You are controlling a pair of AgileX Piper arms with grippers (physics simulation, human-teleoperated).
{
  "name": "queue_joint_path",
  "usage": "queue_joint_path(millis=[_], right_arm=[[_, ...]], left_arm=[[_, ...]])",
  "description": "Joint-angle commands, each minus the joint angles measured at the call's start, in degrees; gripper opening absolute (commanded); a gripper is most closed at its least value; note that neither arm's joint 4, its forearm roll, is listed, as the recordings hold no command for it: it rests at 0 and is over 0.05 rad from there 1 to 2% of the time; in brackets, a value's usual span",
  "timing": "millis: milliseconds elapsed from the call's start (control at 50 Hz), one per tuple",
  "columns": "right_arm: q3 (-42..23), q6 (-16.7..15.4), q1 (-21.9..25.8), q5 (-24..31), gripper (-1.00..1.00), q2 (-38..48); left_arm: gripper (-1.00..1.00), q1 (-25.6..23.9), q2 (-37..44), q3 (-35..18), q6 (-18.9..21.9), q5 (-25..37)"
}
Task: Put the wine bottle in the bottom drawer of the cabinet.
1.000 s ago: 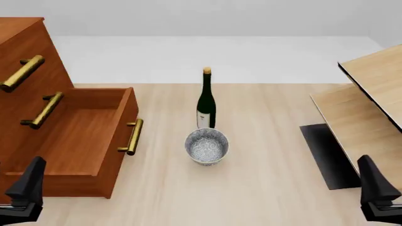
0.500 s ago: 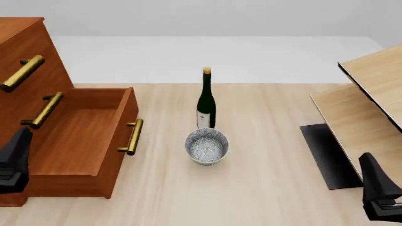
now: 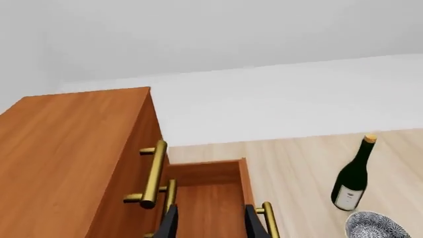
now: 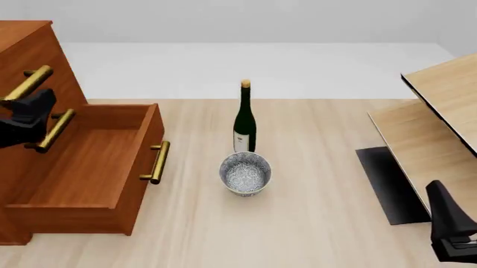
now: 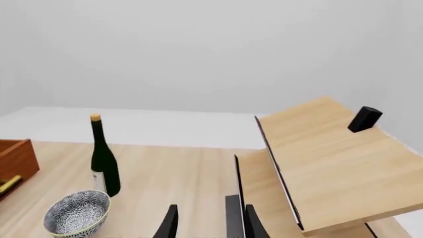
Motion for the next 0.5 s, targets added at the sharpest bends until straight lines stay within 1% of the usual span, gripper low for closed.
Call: queue_joint_path(millis=[20, 60, 80, 120, 140, 180, 240, 260, 300, 340, 360, 380, 420, 460, 500], right_arm=[[0.1, -0.4, 0.7, 0.3, 1.00, 0.1], [0.0, -0.5, 0.6, 0.4, 1.00, 0.1], [0.0, -0.4, 0.5, 0.4, 1.00, 0.1], [0.1, -0.4, 0.6, 0.4, 1.00, 0.2], [0.1, -0.4, 0.7, 0.4, 1.00, 0.2], [0.0, -0.6, 0.9, 0.8, 1.00, -0.1], [-0.1, -0.5, 0.8, 0.5, 1.00, 0.2], [-0.1, -0.4, 0.7, 0.5, 1.00, 0.2], [-0.1, -0.5, 0.7, 0.4, 1.00, 0.2], [0.0, -0.4, 0.9, 0.5, 1.00, 0.2], [0.0, -0.6, 1.0, 0.6, 1.00, 0.2], [-0.1, -0.4, 0.9, 0.6, 1.00, 0.2], [-0.2, -0.5, 0.8, 0.6, 1.00, 0.2], [-0.1, -0.4, 0.9, 0.6, 1.00, 0.2], [-0.1, -0.3, 0.8, 0.6, 1.00, 0.2]], left_arm=[[1.00, -1.2, 10.5, -10.5, 0.8, 6.9], [1.00, -1.0, 11.0, -11.7, 1.0, 7.3], [1.00, -0.2, 13.1, -13.2, 0.0, 8.5], [1.00, -0.8, 14.5, -13.8, 1.2, 9.1], [1.00, -0.5, 15.5, -14.1, 1.0, 9.5], [1.00, -0.8, 16.8, -14.0, 3.8, 9.6], [1.00, -1.0, 20.2, -14.8, 2.7, 11.3], [1.00, -1.6, 20.9, -15.5, 0.9, 11.7], [1.00, -0.6, 23.1, -15.9, 1.8, 11.9], [1.00, -1.3, 24.5, -16.6, 1.5, 12.0], [1.00, -0.5, 25.8, -16.9, 1.7, 12.2], [1.00, -0.7, 26.6, -17.1, 1.2, 12.1], [1.00, -1.0, 27.7, -17.1, 1.6, 12.0], [1.00, -0.5, 29.1, -17.1, 0.9, 11.7], [1.00, -1.1, 29.3, -16.6, 1.2, 11.1]])
